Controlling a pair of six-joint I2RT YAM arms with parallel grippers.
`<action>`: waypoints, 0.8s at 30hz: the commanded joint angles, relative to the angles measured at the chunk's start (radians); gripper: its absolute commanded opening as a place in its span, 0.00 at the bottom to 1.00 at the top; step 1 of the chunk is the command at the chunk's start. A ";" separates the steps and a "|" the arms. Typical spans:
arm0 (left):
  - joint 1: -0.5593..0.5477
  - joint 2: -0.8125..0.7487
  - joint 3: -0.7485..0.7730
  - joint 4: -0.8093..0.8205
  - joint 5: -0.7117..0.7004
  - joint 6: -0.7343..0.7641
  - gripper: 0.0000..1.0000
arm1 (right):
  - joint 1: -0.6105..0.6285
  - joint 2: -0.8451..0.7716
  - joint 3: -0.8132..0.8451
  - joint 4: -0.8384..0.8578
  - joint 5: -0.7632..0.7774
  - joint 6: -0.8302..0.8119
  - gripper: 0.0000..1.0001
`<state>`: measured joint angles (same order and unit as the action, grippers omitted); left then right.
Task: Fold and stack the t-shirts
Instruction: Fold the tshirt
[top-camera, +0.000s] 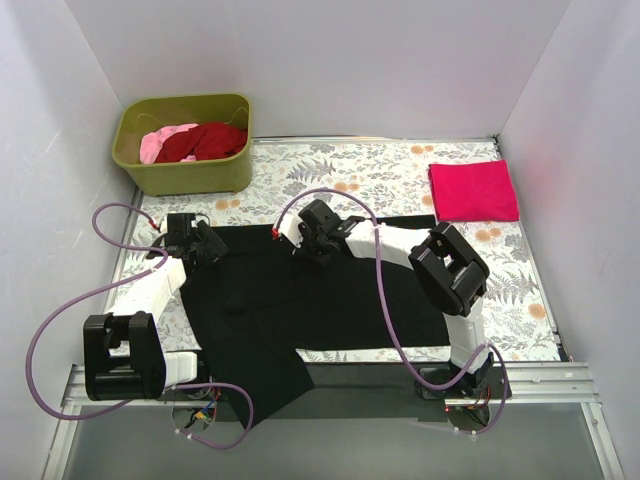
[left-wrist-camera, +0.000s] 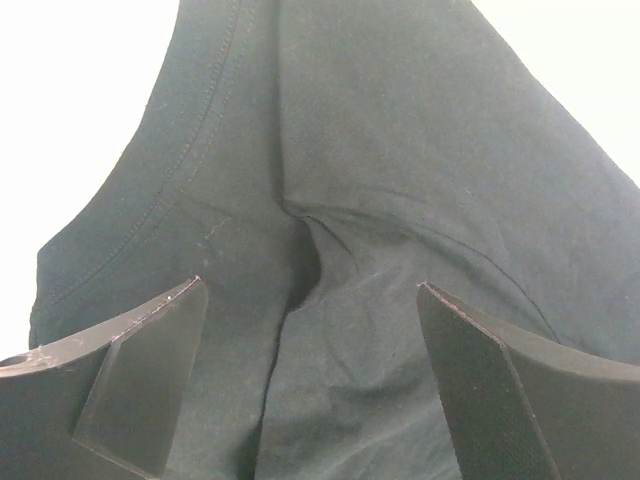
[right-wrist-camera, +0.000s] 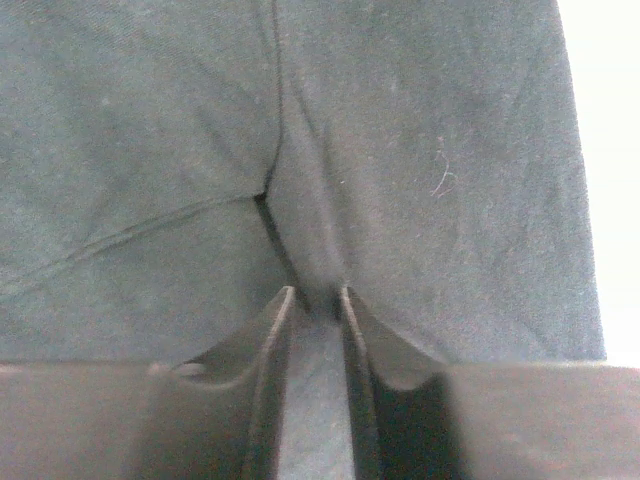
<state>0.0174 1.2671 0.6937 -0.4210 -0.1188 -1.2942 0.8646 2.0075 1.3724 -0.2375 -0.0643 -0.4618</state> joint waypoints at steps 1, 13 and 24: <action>-0.004 -0.018 0.004 0.016 -0.036 0.007 0.79 | 0.001 -0.068 -0.021 -0.010 -0.020 0.026 0.32; -0.004 0.250 0.207 0.021 -0.054 -0.077 0.56 | -0.341 -0.202 -0.145 -0.023 -0.063 0.365 0.45; 0.018 0.521 0.375 0.008 -0.064 -0.137 0.52 | -0.550 -0.089 -0.145 -0.033 -0.034 0.519 0.45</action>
<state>0.0219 1.7332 1.0222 -0.4072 -0.1593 -1.3998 0.3412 1.8721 1.1950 -0.2642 -0.1001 -0.0021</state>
